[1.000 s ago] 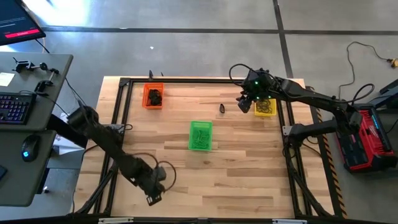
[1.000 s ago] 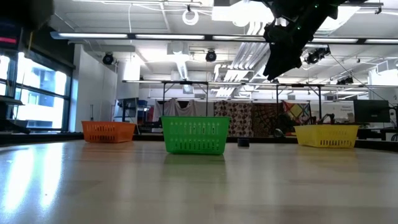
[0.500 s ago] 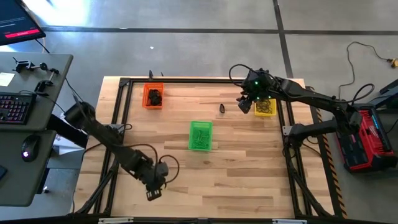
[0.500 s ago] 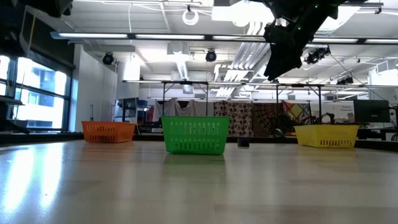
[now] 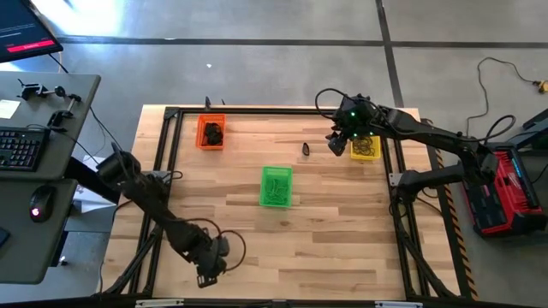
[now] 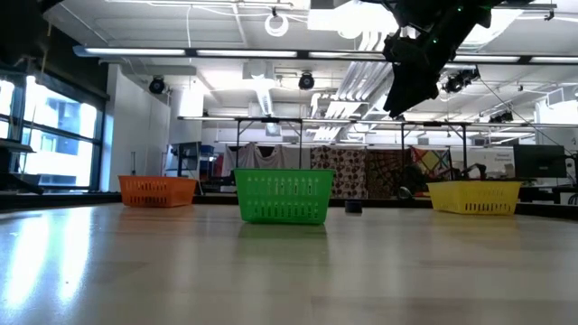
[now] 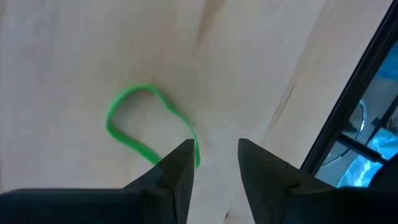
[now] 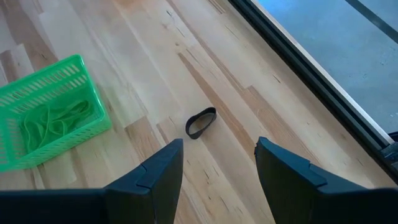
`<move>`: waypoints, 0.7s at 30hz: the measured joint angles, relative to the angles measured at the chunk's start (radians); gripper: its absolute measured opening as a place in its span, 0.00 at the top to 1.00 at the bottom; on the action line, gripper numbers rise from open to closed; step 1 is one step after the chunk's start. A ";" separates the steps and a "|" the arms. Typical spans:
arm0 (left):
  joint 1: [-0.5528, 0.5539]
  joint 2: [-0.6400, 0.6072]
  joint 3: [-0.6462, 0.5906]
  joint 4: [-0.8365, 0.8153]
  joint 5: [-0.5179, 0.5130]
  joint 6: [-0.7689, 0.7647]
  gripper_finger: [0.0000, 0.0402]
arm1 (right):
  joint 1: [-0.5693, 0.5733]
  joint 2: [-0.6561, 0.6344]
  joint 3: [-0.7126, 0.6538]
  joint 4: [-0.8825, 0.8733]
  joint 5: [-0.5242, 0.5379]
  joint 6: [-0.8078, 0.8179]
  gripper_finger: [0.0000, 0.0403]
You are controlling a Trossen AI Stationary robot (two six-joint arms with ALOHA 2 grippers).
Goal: Sort rubber bands into baskets
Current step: Put the green rubber band into the green bin
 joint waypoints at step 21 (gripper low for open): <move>-0.021 0.085 0.000 -0.006 0.029 0.004 0.87 | 0.000 0.000 0.000 -0.001 0.000 -0.007 0.53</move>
